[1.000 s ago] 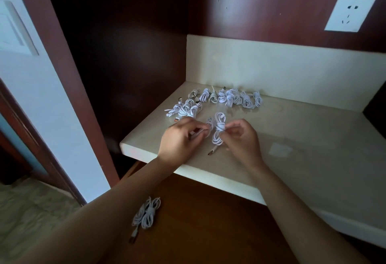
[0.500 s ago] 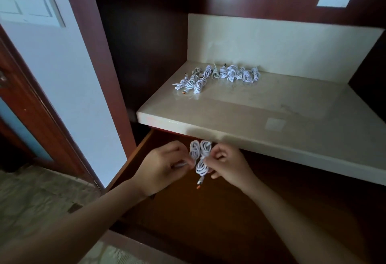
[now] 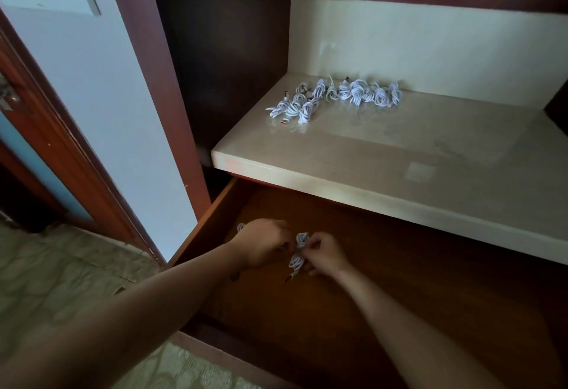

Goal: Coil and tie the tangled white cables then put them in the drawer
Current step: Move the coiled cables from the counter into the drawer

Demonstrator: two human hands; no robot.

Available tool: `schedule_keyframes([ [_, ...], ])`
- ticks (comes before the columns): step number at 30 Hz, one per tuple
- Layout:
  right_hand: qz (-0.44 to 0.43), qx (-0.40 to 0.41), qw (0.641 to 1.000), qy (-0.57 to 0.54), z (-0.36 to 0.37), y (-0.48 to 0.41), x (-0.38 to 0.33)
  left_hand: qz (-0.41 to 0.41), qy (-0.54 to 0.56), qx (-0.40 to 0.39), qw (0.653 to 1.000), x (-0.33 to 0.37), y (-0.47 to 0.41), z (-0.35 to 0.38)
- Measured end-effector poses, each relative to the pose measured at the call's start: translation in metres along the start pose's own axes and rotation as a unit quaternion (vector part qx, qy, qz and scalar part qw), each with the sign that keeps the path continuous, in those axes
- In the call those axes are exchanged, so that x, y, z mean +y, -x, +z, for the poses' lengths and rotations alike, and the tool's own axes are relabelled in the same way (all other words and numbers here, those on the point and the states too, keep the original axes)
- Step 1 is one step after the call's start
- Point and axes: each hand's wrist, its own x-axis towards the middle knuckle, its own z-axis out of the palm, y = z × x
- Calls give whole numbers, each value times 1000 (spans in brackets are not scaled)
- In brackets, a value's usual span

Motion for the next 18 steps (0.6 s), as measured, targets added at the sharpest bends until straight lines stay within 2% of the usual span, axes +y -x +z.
schedule_keyframes([
  [5, 8, 25, 999, 40, 12, -8, 11, -60, 9, -128, 990, -4, -1, 11],
  [8, 14, 28, 999, 40, 17, -9, 15, -101, 41, -175, 978, -4, 1, 17],
  [11, 12, 28, 999, 22, 20, -11, 16, -136, 74, -149, 977, -8, 2, 17],
  [14, 33, 22, 999, -6, 21, -13, 16, -164, 60, -105, 979, -14, 3, 19],
  [18, 47, 7, 999, -28, 22, -12, 14, -193, 9, -140, 971, -17, 3, 25],
])
